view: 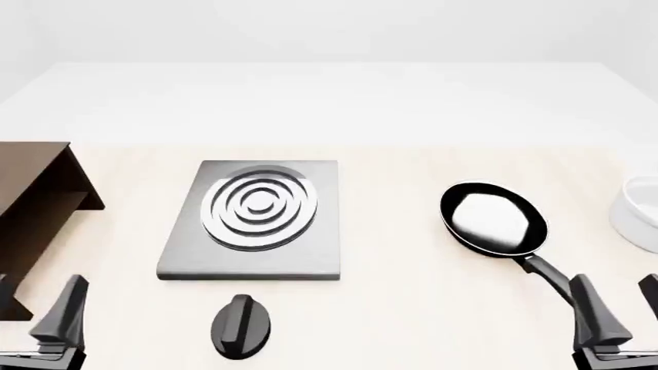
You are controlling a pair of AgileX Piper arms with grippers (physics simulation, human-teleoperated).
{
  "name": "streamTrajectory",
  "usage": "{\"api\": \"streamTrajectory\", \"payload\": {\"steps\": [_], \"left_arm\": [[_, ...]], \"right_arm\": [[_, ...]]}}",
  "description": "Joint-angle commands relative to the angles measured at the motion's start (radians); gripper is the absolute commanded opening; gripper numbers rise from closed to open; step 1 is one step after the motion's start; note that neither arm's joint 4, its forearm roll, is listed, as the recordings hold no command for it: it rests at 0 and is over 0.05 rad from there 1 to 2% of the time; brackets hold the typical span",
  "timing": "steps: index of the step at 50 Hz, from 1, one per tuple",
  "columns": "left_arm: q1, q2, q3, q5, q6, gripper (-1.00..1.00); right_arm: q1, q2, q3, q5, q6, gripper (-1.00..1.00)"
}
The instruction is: Turn on the stove and put the frying pan on it.
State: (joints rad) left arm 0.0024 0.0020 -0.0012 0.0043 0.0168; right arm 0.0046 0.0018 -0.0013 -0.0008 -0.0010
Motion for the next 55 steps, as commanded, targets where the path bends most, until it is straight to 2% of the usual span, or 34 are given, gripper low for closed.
{"api": "streamTrajectory", "payload": {"steps": [1,6,10,13,14,18,22,26,30,32,36,39,49,51,55], "left_arm": [[0.011,-0.001,-0.001,0.008,0.047,1.00],[0.028,-0.001,-0.001,0.020,0.038,1.00],[0.018,-0.002,-0.019,0.043,0.080,1.00],[0.051,0.047,-0.043,0.078,0.054,1.00],[0.014,0.060,-0.122,0.160,0.016,1.00],[-0.030,0.100,-0.260,0.287,0.089,1.00],[-0.039,0.213,-0.336,0.355,0.164,1.00],[-0.047,0.265,-0.389,0.423,0.171,1.00],[-0.067,0.346,-0.379,0.435,0.144,1.00],[-0.072,0.363,-0.356,0.431,0.160,1.00],[-0.083,0.411,-0.307,0.394,0.173,1.00],[-0.090,0.484,-0.243,0.323,0.180,1.00],[-0.147,0.607,-0.150,0.198,0.114,1.00],[-0.180,0.629,-0.141,0.182,0.089,1.00],[-0.183,0.636,-0.137,0.173,0.096,1.00]], "right_arm": [[0.028,0.001,-0.003,-0.001,-0.006,1.00],[0.042,0.012,-0.001,-0.015,-0.015,1.00],[0.043,0.030,0.000,-0.032,-0.023,1.00],[0.038,0.037,0.001,-0.034,-0.032,1.00],[0.041,0.044,0.001,-0.039,-0.035,1.00],[0.040,0.044,0.001,-0.037,-0.037,1.00],[0.036,0.026,0.001,-0.019,-0.043,1.00],[0.037,0.026,0.001,-0.016,-0.046,1.00],[0.036,0.040,0.001,-0.027,-0.046,1.00],[0.035,0.032,0.001,-0.018,-0.050,1.00],[0.034,0.042,0.001,-0.024,-0.054,1.00],[0.031,0.049,0.001,-0.029,-0.055,1.00],[0.021,0.039,0.001,-0.016,-0.059,1.00],[0.019,0.047,0.001,-0.023,-0.059,1.00],[0.020,0.061,0.001,-0.035,-0.053,1.00]]}}
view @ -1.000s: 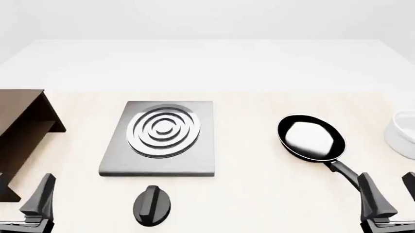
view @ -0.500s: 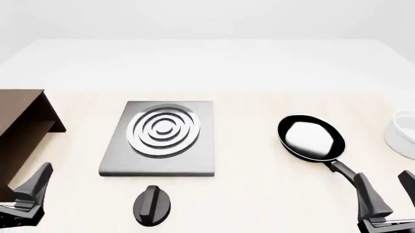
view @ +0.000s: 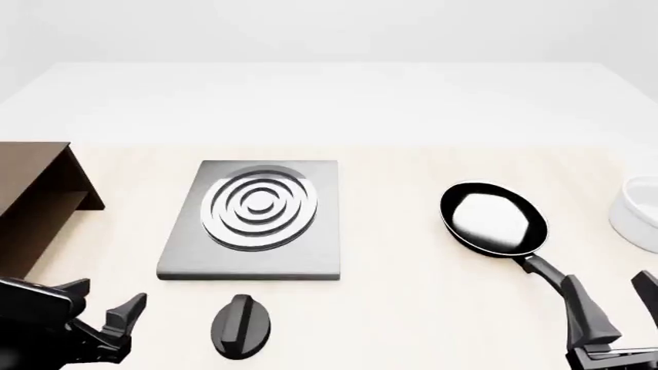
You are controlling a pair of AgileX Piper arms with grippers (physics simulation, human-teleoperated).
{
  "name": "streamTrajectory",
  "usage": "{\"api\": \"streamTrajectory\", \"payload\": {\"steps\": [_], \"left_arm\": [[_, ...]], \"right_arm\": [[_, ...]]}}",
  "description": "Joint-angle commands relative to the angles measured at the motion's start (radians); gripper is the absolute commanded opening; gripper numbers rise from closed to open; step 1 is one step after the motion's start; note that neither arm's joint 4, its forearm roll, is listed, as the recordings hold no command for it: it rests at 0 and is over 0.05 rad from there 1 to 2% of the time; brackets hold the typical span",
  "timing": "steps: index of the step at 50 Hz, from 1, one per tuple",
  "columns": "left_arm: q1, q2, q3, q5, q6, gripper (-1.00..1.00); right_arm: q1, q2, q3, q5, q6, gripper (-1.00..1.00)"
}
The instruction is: Turn on the stove and put the frying pan on it.
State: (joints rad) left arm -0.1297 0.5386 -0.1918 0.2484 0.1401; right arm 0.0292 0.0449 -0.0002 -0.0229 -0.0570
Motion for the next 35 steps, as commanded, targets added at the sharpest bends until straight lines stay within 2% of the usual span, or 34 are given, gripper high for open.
{"api": "streamTrajectory", "payload": {"steps": [1,4,9,11,13,14,16,23,32,35], "left_arm": [[-0.055,0.112,0.057,-0.083,-0.028,1.00],[-0.099,0.154,0.060,-0.117,-0.081,1.00],[-0.105,0.190,0.075,-0.168,-0.099,1.00],[-0.132,0.223,0.084,-0.204,-0.138,1.00],[-0.131,0.239,0.091,-0.229,-0.135,1.00],[-0.155,0.255,0.093,-0.245,-0.174,1.00],[-0.154,0.271,0.101,-0.267,-0.172,1.00],[-0.213,0.366,0.137,-0.383,-0.243,1.00],[-0.243,0.427,0.156,-0.464,-0.270,1.00],[-0.268,0.463,0.168,-0.508,-0.248,1.00]], "right_arm": [[-0.004,0.019,0.000,-0.013,0.003,1.00],[-0.007,0.033,0.000,-0.027,0.003,1.00],[-0.004,0.027,0.000,-0.021,-0.003,1.00],[-0.006,0.036,0.000,-0.029,-0.003,1.00],[-0.007,0.044,0.000,-0.035,-0.001,1.00],[-0.007,0.044,0.000,-0.036,-0.001,1.00],[-0.007,0.042,0.000,-0.033,-0.001,1.00],[-0.010,0.065,-0.001,-0.052,0.001,1.00],[-0.013,0.053,-0.001,-0.040,0.002,1.00],[-0.014,0.051,-0.001,-0.039,0.002,1.00]]}}
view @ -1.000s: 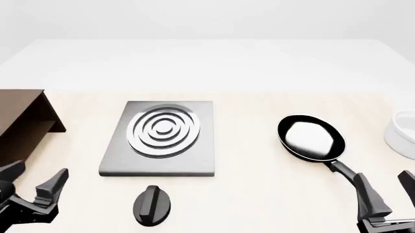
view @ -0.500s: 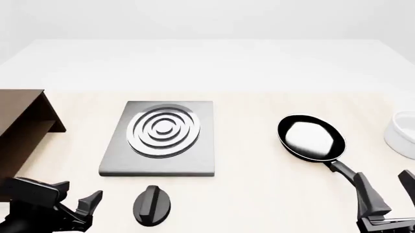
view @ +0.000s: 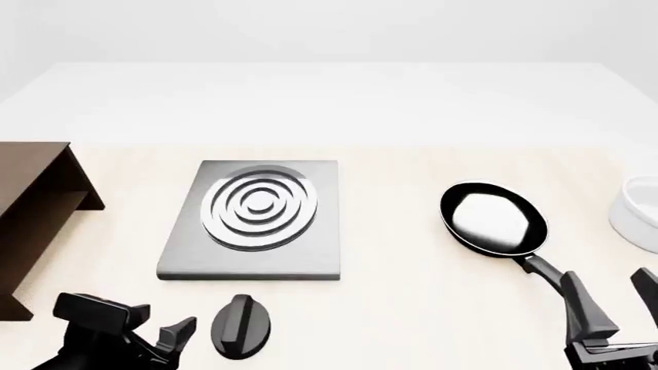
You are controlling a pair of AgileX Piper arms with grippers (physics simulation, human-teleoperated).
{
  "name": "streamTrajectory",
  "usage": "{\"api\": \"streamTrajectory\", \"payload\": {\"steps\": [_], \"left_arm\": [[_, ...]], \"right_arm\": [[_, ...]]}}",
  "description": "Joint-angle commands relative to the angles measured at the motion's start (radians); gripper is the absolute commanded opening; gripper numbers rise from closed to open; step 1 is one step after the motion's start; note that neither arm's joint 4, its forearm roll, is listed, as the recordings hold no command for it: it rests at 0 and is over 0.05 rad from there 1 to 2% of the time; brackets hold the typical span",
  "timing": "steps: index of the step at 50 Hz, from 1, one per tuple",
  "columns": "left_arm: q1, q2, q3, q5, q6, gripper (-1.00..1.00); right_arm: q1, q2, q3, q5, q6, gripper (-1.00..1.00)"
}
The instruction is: Turn on the stove and put the frying pan on it.
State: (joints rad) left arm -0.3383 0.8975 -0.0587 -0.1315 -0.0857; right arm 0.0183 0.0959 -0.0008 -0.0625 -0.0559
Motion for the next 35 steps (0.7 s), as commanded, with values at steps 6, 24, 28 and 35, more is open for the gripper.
{"api": "streamTrajectory", "payload": {"steps": [6,24,28,35], "left_arm": [[-0.079,0.154,0.044,-0.198,-0.046,1.00],[-0.127,0.393,0.059,-0.461,-0.179,1.00],[-0.126,0.428,0.058,-0.500,-0.185,1.00],[-0.199,0.459,0.059,-0.567,-0.358,1.00]], "right_arm": [[-0.003,0.009,0.000,-0.003,0.007,1.00],[-0.007,-0.007,0.001,0.014,0.010,1.00],[-0.007,-0.010,0.001,0.016,0.011,1.00],[-0.006,-0.003,0.001,0.013,0.012,1.00]]}}
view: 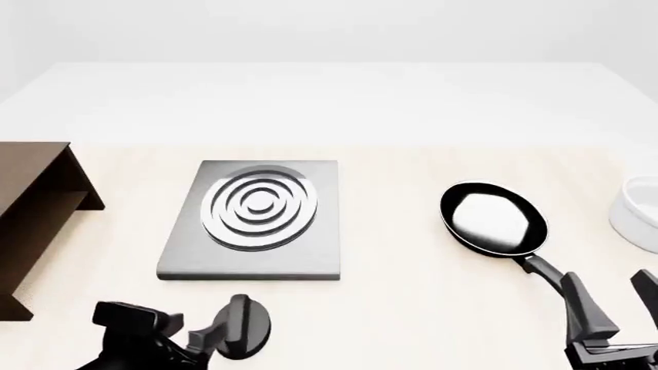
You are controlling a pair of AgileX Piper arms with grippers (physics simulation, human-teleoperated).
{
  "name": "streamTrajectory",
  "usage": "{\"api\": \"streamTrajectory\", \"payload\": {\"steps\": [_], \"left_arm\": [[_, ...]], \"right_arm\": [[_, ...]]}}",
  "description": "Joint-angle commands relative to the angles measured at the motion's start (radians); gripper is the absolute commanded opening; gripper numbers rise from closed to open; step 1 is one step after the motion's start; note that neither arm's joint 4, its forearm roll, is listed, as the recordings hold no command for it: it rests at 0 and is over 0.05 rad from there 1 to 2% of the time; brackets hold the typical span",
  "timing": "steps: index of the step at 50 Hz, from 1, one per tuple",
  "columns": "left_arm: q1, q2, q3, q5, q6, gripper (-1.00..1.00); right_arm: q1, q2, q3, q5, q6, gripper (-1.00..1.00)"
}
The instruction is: Turn on the stove and put the frying pan on it.
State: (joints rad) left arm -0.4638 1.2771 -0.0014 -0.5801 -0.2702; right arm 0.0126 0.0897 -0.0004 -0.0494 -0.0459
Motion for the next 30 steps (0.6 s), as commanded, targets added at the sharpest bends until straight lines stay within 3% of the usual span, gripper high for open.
{"api": "streamTrajectory", "payload": {"steps": [1,6,8,14,16,17,18,19,20,22,24,26,29,30], "left_arm": [[-0.084,0.096,0.001,-0.143,-0.206,1.00],[-0.130,0.054,0.001,-0.172,-0.363,1.00],[-0.134,0.035,0.001,-0.172,-0.396,1.00],[-0.125,-0.241,0.001,0.034,-0.461,1.00],[-0.114,-0.284,0.001,0.079,-0.451,1.00],[-0.105,-0.362,0.001,0.149,-0.447,1.00],[-0.096,-0.522,0.001,0.303,-0.420,1.00],[-0.096,-0.551,0.001,0.332,-0.420,1.00],[-0.088,-0.691,0.001,0.464,-0.383,1.00],[-0.084,-0.817,0.001,0.578,-0.350,1.00],[-0.088,-0.861,0.001,0.616,-0.349,1.00],[-0.091,-1.030,-0.084,0.835,-0.310,1.00],[-0.082,-1.122,-0.177,0.994,-0.273,1.00],[-0.048,-1.152,-0.232,1.063,-0.218,1.00]], "right_arm": [[0.000,0.009,-0.001,-0.005,0.003,1.00],[0.000,0.030,-0.001,-0.023,0.005,1.00],[0.000,0.036,0.000,-0.027,0.006,1.00],[0.000,0.043,0.000,-0.033,0.005,1.00],[0.001,0.043,0.000,-0.034,0.006,1.00],[0.000,0.042,0.000,-0.033,0.007,1.00],[0.000,0.043,0.000,-0.033,0.008,1.00],[0.000,0.043,0.000,-0.033,0.008,1.00],[0.000,0.045,0.000,-0.034,0.009,1.00],[0.000,0.049,0.000,-0.035,0.009,1.00],[0.001,0.048,0.000,-0.034,0.007,1.00],[0.002,0.048,0.000,-0.032,0.010,1.00],[0.001,0.042,-0.001,-0.027,0.012,1.00],[0.000,0.038,0.000,-0.024,0.015,1.00]]}}
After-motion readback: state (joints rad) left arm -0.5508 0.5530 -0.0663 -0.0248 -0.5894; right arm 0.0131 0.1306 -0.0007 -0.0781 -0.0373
